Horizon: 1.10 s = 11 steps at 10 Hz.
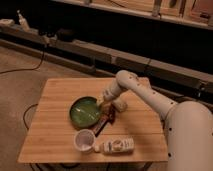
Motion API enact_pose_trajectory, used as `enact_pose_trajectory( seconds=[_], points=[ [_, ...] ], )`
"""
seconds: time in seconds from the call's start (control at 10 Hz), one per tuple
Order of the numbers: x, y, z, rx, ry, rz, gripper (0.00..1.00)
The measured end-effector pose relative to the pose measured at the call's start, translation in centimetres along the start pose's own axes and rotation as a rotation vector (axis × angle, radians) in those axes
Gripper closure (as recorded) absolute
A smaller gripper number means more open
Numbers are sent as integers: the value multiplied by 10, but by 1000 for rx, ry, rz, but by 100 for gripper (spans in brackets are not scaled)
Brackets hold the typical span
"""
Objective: Drag the ceramic bowl in a circle
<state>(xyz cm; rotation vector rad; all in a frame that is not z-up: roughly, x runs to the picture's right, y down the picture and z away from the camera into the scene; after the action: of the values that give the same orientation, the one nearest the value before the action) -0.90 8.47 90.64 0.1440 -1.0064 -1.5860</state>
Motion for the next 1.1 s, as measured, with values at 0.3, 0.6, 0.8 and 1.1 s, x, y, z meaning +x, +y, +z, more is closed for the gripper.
enact_pose_trajectory(
  seconds=[0.3,0.6,0.8,1.1],
  points=[
    [39,23,-3,-44,86,86,100],
    [78,33,0,-67,173,200,100],
    [97,12,20,-49,190,225,100],
    [114,-47,68,-20,159,169,100]
  ],
)
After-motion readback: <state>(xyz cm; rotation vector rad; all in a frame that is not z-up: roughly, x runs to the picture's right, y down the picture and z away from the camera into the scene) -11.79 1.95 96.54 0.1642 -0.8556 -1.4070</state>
